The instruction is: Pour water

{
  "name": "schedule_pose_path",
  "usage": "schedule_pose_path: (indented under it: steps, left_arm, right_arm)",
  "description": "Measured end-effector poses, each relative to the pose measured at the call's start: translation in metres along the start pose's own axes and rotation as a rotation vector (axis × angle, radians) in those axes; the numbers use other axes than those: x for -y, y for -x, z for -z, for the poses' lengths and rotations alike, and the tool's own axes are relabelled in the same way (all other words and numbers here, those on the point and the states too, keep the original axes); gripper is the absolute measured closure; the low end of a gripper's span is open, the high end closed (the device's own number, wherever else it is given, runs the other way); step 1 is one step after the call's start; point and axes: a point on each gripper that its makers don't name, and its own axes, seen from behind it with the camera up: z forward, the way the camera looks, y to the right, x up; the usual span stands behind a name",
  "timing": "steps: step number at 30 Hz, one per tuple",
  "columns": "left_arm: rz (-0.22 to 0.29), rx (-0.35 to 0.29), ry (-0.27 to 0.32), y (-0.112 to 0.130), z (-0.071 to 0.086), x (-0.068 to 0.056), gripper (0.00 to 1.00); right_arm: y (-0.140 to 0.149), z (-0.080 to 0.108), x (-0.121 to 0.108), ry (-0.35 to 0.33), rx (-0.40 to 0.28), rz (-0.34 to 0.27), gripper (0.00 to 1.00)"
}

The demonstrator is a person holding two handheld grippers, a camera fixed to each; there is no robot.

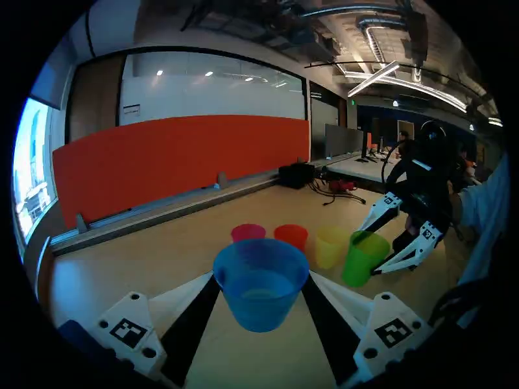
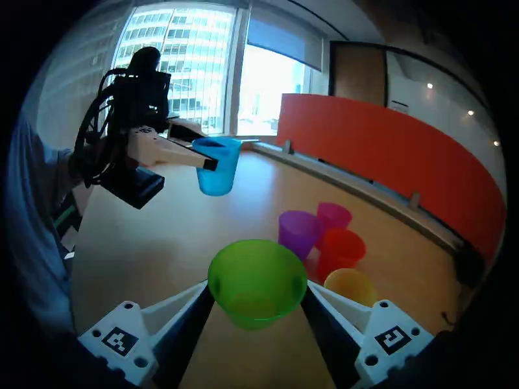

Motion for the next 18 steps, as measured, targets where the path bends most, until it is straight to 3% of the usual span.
schedule_pose_path:
  steps: [18]
  left_arm:
    - [0.027,-0.156,-0.009,-0.04,0.018,-0.016,0.15]
  right_arm:
    - [-0.06,0.025,-0.011,0.044,-0.139,-0.002,0.09]
